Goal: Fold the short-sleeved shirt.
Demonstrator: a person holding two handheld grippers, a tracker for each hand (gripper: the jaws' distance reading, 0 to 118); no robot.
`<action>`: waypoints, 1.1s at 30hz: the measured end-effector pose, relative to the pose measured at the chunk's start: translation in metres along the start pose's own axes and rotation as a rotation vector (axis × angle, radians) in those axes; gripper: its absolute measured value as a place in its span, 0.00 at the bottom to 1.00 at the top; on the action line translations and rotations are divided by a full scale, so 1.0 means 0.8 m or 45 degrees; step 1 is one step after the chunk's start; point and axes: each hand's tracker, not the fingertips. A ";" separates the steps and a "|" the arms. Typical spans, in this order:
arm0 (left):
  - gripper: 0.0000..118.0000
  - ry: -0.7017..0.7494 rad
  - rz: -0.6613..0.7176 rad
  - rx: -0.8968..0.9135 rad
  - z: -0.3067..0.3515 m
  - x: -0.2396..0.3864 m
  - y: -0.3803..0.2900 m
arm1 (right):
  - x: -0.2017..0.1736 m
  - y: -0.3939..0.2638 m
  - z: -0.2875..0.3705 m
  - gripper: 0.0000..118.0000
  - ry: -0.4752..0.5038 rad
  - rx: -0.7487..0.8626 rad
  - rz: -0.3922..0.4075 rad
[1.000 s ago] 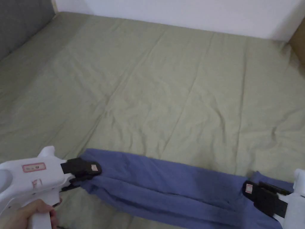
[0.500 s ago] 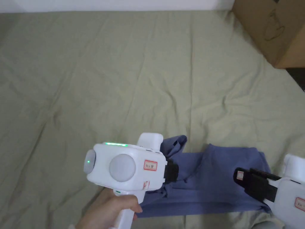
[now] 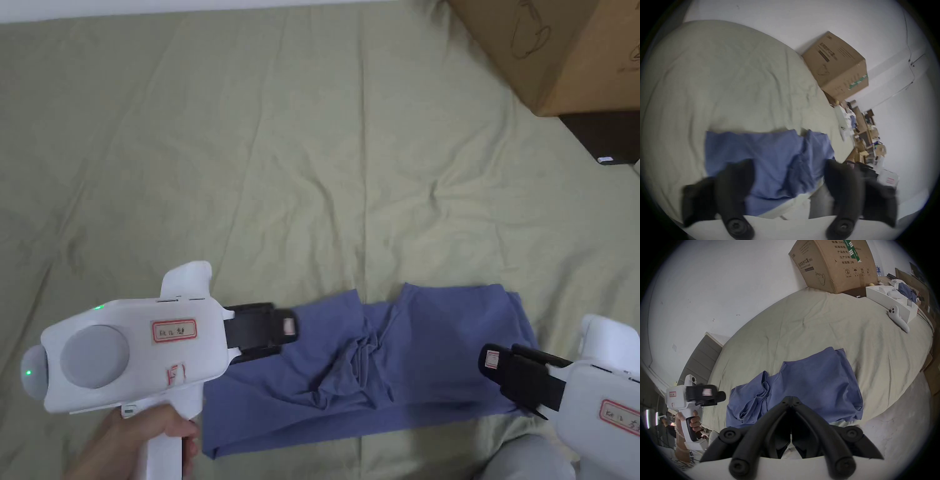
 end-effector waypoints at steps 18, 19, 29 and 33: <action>0.00 -0.206 -0.016 -0.442 -0.117 0.029 -0.092 | 0.008 -0.010 0.010 0.00 -0.030 0.001 -0.029; 0.00 -0.210 -0.052 -0.432 -0.107 0.030 -0.088 | 0.007 -0.010 0.011 0.00 -0.027 -0.004 -0.028; 0.72 -0.298 0.259 0.024 0.060 -0.083 -0.055 | -0.021 -0.007 -0.001 0.00 -0.012 -0.027 0.006; 0.72 -0.125 0.490 0.085 0.063 -0.150 -0.069 | -0.039 -0.007 -0.015 0.00 0.013 -0.060 0.018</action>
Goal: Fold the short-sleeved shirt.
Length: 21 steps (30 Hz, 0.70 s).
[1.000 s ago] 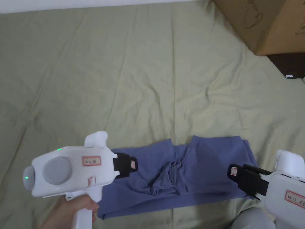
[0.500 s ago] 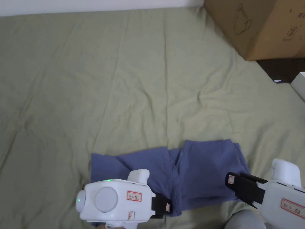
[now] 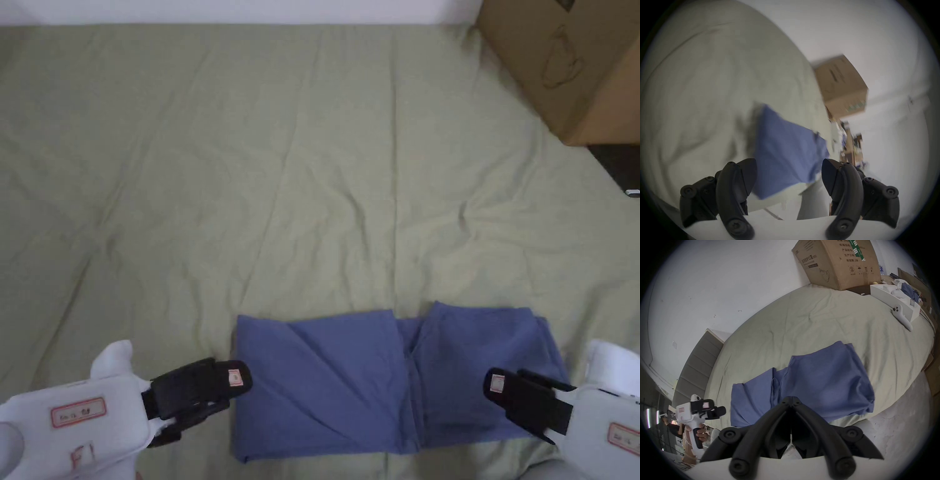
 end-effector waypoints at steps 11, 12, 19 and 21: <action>0.05 -0.238 0.210 -0.140 -0.091 -0.035 -0.018 | -0.047 0.002 -0.017 0.00 0.052 -0.067 0.115; 0.05 -0.246 0.285 -0.169 -0.098 -0.045 -0.018 | -0.048 0.002 -0.018 0.00 0.060 -0.066 0.106; 0.05 -0.378 0.269 -0.155 -0.042 -0.078 -0.007 | -0.055 0.007 -0.022 0.00 0.068 -0.076 0.117; 0.05 -0.333 0.226 -0.120 -0.016 -0.083 0.001 | -0.057 0.008 -0.022 0.00 0.062 -0.075 0.116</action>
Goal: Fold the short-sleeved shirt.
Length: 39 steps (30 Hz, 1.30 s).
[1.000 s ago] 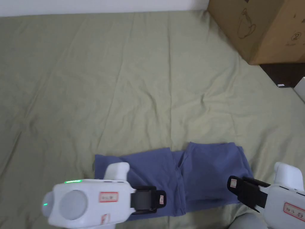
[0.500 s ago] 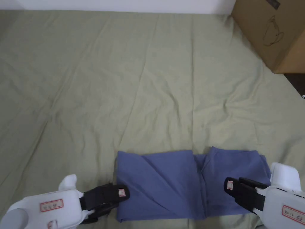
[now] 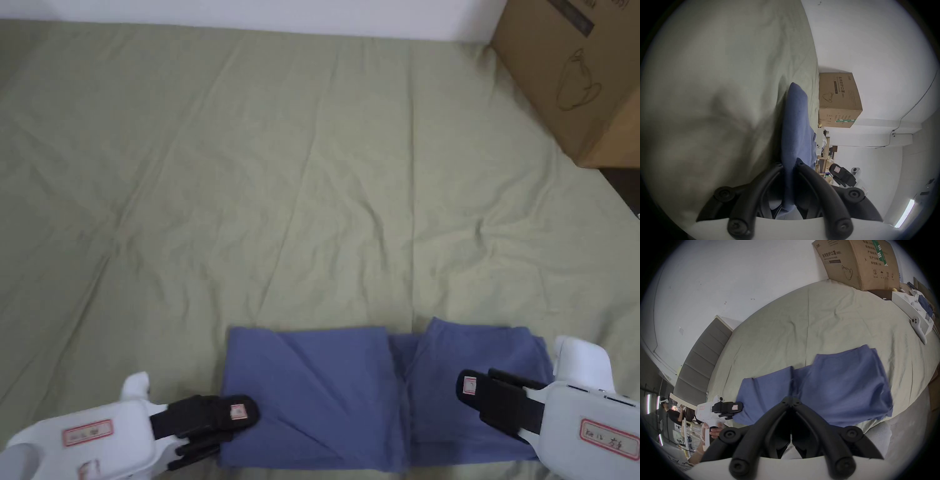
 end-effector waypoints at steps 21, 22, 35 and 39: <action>0.05 0.348 -0.612 0.122 0.019 0.229 -0.040 | 0.025 -0.011 0.012 0.00 0.053 0.060 -0.056; 0.05 0.336 -0.651 0.054 -0.006 0.242 -0.049 | 0.030 -0.012 0.015 0.00 0.053 0.069 -0.072; 0.82 0.424 -0.752 -0.355 -0.243 0.242 -0.111 | 0.121 -0.041 0.055 0.00 -0.044 0.149 -0.316; 0.82 0.410 -0.709 -0.289 -0.203 0.251 -0.085 | 0.127 -0.047 0.061 0.00 -0.079 0.146 -0.297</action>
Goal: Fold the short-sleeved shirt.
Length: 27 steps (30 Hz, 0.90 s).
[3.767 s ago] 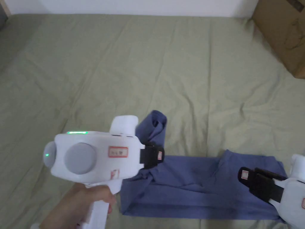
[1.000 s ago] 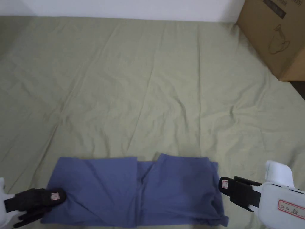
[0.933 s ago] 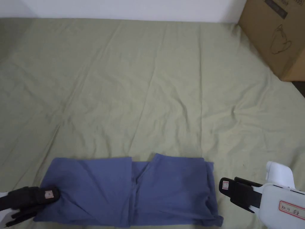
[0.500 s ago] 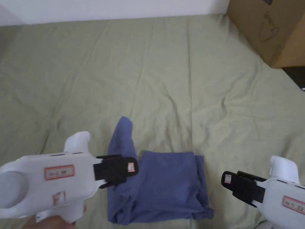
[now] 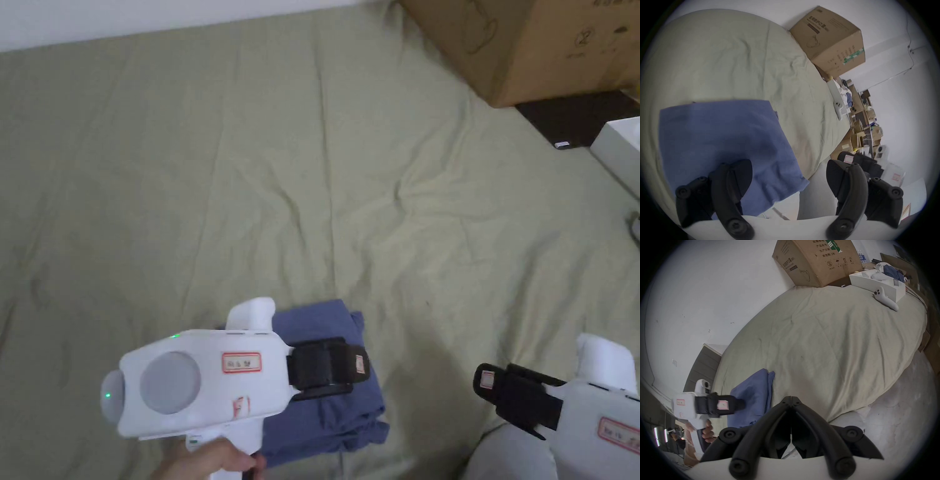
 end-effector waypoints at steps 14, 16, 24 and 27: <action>0.06 0.015 0.056 -0.031 -0.051 -0.037 -0.023 | -0.001 -0.004 -0.006 0.00 0.022 -0.009 -0.009; 0.06 0.043 -0.002 -0.105 -0.081 -0.021 -0.031 | 0.000 -0.004 -0.003 0.00 0.012 -0.009 -0.009; 0.06 0.017 -0.150 -0.178 -0.095 0.007 -0.050 | -0.006 -0.004 -0.001 0.00 -0.021 -0.043 0.029; 0.06 -0.085 -0.064 -0.168 -0.067 -0.005 -0.053 | -0.023 -0.002 -0.011 0.00 0.003 -0.069 0.071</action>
